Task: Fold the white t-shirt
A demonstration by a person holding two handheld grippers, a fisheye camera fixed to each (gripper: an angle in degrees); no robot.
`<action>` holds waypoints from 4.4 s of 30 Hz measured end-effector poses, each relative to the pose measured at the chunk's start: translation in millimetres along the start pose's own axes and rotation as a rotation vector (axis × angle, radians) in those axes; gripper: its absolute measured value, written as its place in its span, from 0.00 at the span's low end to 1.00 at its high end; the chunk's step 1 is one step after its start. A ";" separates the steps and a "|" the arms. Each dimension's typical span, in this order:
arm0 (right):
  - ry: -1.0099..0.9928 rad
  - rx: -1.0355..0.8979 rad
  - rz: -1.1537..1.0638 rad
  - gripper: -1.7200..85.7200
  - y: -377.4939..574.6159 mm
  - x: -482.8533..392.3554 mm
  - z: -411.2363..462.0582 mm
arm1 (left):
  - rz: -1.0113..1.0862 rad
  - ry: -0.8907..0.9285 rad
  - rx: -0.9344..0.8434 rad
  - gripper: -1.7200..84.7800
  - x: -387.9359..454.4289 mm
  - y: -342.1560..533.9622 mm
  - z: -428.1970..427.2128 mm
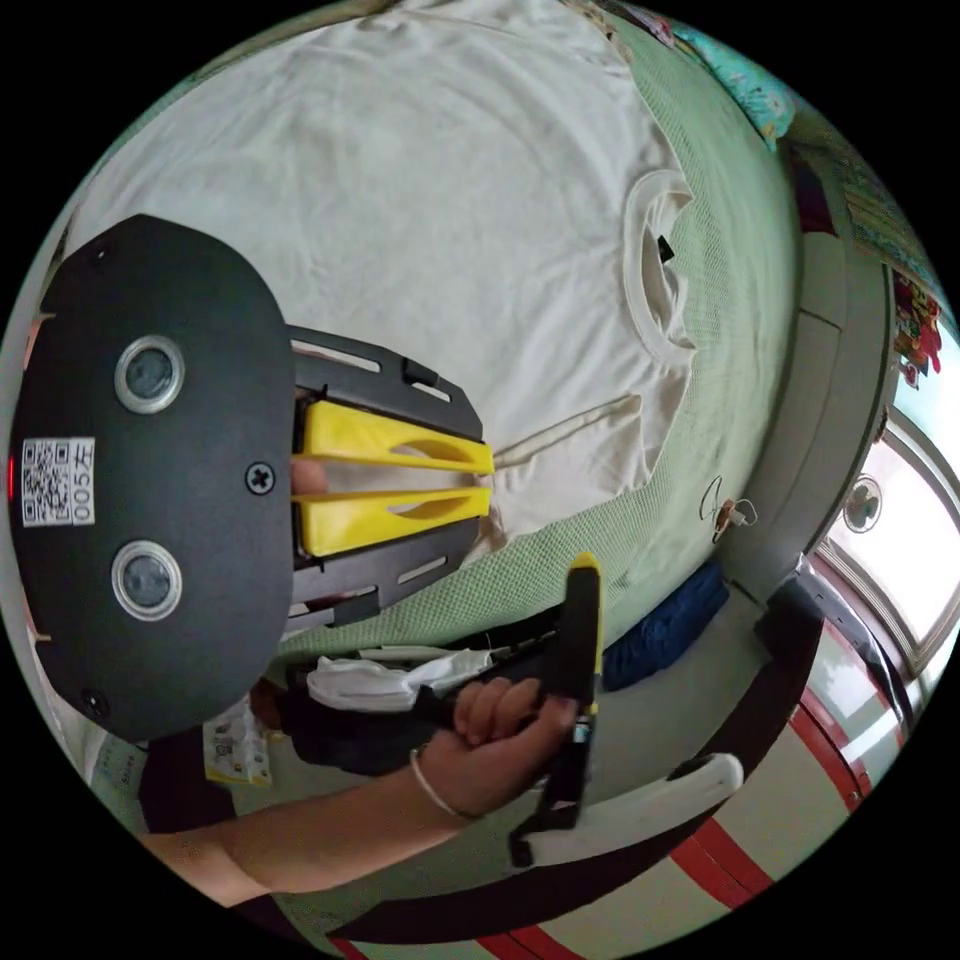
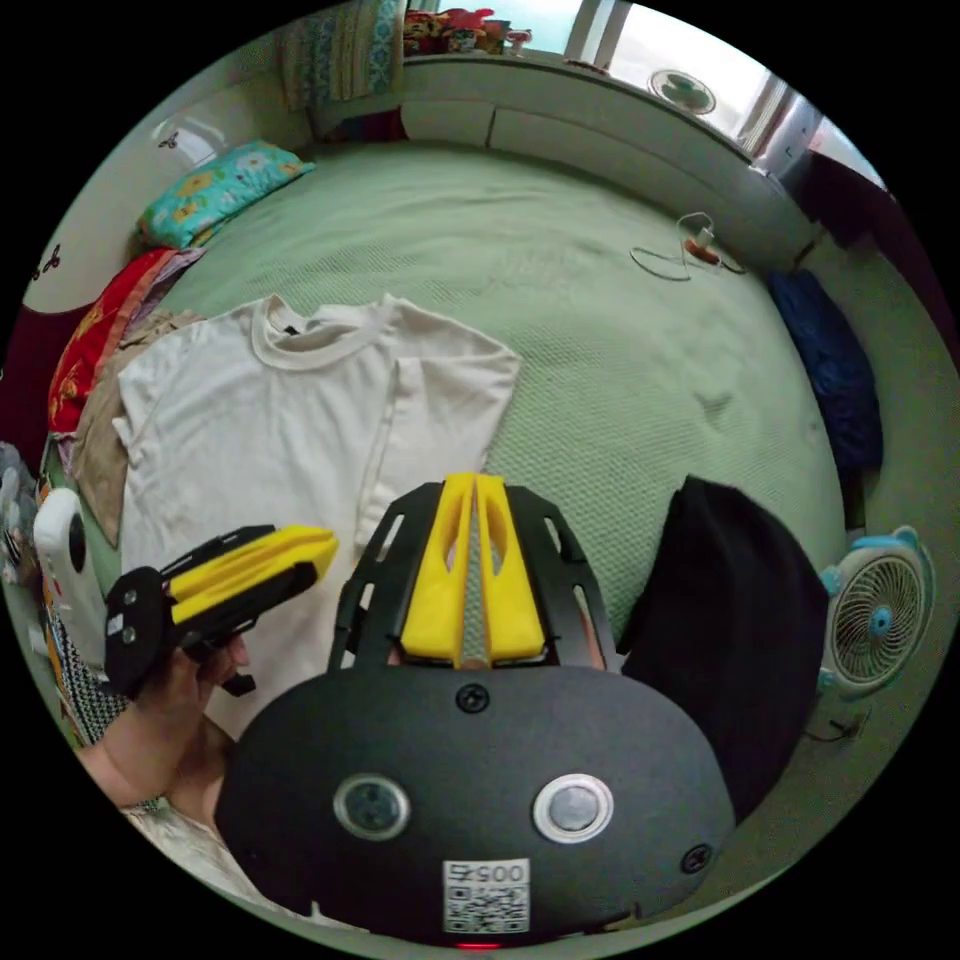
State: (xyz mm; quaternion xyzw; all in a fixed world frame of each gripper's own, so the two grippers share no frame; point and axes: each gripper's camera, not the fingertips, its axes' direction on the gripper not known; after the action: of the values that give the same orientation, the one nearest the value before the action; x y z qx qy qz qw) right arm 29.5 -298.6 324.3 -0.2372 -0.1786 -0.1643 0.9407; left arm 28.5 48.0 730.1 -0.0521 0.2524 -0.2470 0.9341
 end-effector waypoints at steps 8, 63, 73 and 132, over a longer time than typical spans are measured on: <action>-0.094 -0.046 -0.024 0.01 27.8 -31.9 28.2 | -0.023 -0.067 -0.082 0.02 0.2 1.1 -4.1; -0.219 -0.005 -0.656 0.09 -227.7 -603.4 1.8 | -0.571 -0.354 0.340 0.15 -281.8 133.0 -470.2; -0.106 -0.056 -0.666 0.04 -254.7 -640.0 36.0 | -0.615 -0.396 0.328 0.06 -296.5 142.5 -508.0; -0.358 0.031 -0.414 0.13 -279.8 -437.4 76.5 | -0.381 -0.271 0.026 0.12 -255.5 70.0 -492.0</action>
State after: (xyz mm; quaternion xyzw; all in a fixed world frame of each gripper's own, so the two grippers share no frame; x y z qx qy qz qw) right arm -486.2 -395.1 314.7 -0.2065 -0.3893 -0.3060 0.8439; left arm -377.5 247.1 401.8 -0.1193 0.1072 -0.4127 0.8967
